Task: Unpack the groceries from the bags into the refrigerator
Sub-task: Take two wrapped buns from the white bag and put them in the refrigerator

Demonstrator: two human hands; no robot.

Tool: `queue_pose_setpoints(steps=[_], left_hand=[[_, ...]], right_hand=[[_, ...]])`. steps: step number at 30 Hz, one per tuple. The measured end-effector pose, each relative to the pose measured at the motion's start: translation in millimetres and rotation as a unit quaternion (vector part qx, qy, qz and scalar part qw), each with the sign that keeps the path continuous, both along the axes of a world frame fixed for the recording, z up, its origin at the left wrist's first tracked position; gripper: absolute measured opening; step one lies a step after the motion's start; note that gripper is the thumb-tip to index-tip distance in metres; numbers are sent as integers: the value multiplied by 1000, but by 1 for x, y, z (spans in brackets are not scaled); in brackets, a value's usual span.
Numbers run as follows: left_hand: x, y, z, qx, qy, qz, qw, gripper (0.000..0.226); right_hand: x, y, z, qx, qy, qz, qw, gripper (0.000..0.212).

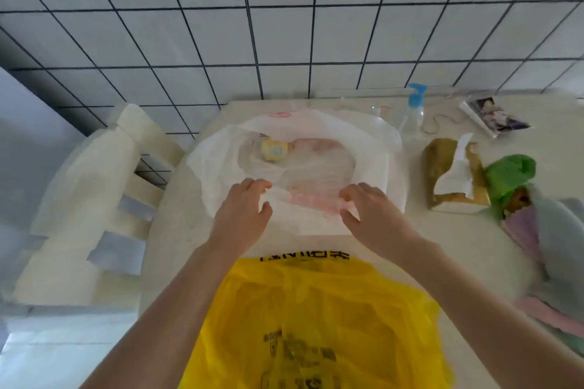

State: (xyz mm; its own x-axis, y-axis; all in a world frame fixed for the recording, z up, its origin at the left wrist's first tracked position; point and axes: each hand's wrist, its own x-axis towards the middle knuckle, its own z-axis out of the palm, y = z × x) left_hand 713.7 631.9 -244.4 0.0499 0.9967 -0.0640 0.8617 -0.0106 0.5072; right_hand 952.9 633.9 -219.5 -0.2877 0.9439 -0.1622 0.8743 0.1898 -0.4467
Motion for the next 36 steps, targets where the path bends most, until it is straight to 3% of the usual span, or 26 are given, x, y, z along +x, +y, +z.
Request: queue_pose_setpoints(steps=[8,14,18,21,26,29,33,36], left_hand=[[-31,114,-44,-10,167,-47,985,49],[-48,168,-70,-40,292,-115,949,75],[-51,196,-74,19,292,-123,948,72],[-51,214,-70,58,277,-119,952,73],[-52,237,-68,59,308,-129,941,79],[-52,242,-69,11,309,-117,944,87],[-43,233,-78,-101,281,-114,948,105],[-40,218,-89,-160,250,-113,948,105]], right_hand=[[-29,127,-29,-8,-86,51,995,37],[-30,196,-64,-4,-239,172,956,52],[-6,228,-79,-22,-343,177,922,93],[8,248,-87,-14,-362,160,918,106],[26,270,-90,38,-364,120,923,99],[31,279,-90,48,-369,118,921,96],[46,270,-97,45,-446,174,877,89],[60,250,-97,41,-483,204,851,87]])
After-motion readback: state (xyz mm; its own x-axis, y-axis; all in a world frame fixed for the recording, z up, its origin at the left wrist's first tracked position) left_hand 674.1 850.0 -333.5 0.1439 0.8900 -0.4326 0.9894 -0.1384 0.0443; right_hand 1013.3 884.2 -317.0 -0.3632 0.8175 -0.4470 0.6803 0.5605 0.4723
